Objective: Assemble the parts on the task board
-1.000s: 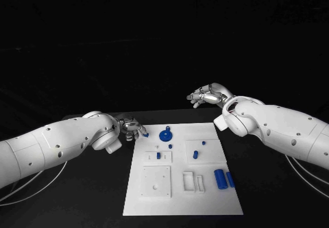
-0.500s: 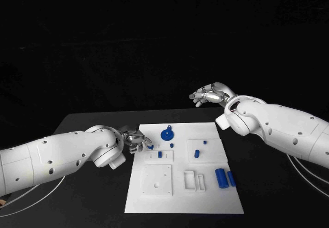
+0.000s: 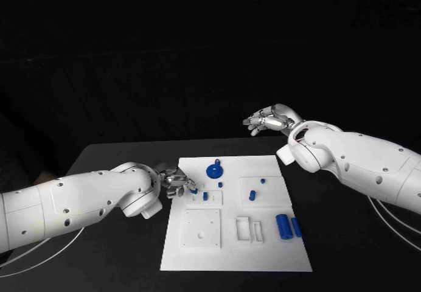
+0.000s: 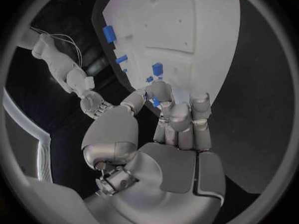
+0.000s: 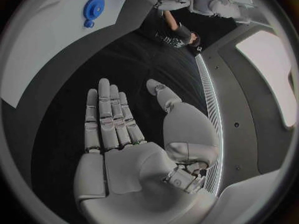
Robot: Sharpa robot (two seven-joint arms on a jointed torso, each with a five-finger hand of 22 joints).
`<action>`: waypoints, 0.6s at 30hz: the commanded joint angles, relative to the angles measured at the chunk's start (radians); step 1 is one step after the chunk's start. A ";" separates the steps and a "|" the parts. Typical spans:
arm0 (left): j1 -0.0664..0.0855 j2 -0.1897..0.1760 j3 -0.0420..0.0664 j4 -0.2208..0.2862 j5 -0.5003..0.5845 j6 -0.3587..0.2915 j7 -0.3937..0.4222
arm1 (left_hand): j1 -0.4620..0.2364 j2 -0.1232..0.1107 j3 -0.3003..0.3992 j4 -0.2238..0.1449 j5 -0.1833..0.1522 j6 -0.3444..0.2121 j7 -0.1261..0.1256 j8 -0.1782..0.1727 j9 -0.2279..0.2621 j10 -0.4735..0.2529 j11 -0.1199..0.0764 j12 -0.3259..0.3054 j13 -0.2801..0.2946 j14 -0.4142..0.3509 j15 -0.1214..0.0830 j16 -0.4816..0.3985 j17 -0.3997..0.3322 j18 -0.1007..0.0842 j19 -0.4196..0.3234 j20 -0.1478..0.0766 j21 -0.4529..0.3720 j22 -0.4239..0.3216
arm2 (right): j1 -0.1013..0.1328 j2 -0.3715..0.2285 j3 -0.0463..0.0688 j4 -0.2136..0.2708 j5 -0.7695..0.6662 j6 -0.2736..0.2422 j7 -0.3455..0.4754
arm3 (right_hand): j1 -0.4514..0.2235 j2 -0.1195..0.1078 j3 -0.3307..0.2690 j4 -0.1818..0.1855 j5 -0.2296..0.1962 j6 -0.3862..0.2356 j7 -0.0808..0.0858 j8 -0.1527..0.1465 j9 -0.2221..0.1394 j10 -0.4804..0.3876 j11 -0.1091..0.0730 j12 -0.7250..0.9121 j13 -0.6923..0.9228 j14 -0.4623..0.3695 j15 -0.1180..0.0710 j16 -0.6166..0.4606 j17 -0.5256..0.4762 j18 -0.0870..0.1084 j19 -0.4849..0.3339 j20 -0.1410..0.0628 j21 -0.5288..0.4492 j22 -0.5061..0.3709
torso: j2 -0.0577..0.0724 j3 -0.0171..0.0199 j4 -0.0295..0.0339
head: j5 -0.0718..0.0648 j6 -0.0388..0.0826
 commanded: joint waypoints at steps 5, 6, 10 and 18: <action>-0.010 0.017 0.000 -0.012 -0.088 0.010 -0.005 | 0.001 0.007 0.003 0.004 -0.009 0.129 -0.054 0.038 0.014 0.003 -0.005 0.015 0.005 0.008 -0.019 0.012 0.005 0.013 0.011 -0.094 0.008 0.012 | -0.001 0.000 0.001 0.002 0.003 0.006 0.005 | -0.009 -0.001 -0.006 0.000 0.000 -0.007 0.003 0.003 -0.001 0.002 0.005 -0.003 -0.002 -0.001 0.007 -0.006 -0.001 0.009 -0.003 0.002 -0.005 0.000 | 0.002 -0.0009 0.0000 | -0.001 -0.003; -0.011 0.019 0.000 -0.016 -0.090 0.010 -0.005 | 0.000 0.007 0.003 0.004 -0.012 0.131 -0.054 0.040 0.014 0.003 -0.005 0.018 0.006 0.008 -0.020 0.014 0.006 0.013 0.012 -0.095 0.010 0.012 | -0.001 -0.001 0.001 0.002 0.003 0.006 0.005 | -0.009 -0.001 -0.006 0.000 0.000 -0.007 0.003 0.003 -0.001 0.002 0.005 -0.003 -0.002 -0.001 0.007 -0.006 -0.001 0.009 -0.003 0.002 -0.005 0.000 | 0.002 -0.0008 0.0002 | -0.001 -0.004; -0.019 0.026 0.000 -0.027 -0.108 0.013 -0.008 | 0.000 0.008 0.003 0.004 -0.016 0.133 -0.055 0.041 0.014 0.002 -0.006 0.023 0.008 0.009 -0.021 0.017 0.008 0.014 0.014 -0.095 0.012 0.012 | -0.001 -0.002 0.001 0.002 0.003 0.006 0.005 | -0.009 -0.001 -0.007 0.000 0.000 -0.007 0.003 0.003 -0.002 0.002 0.005 -0.003 -0.003 -0.001 0.007 -0.006 -0.001 0.010 -0.003 0.002 -0.005 0.000 | 0.002 -0.0004 0.0002 | -0.002 -0.006; -0.036 0.032 0.001 -0.038 -0.121 0.017 -0.009 | -0.002 0.007 0.003 0.005 -0.022 0.134 -0.056 0.044 0.014 0.002 -0.007 0.029 0.010 0.009 -0.022 0.021 0.010 0.014 0.015 -0.095 0.014 0.013 | -0.001 -0.003 0.001 0.003 0.003 0.006 0.005 | -0.009 0.000 -0.007 0.001 0.000 -0.007 0.003 0.003 -0.002 0.002 0.005 -0.003 -0.004 -0.001 0.007 -0.007 -0.001 0.010 -0.003 0.002 -0.005 0.000 | 0.002 -0.0011 0.0001 | -0.004 -0.008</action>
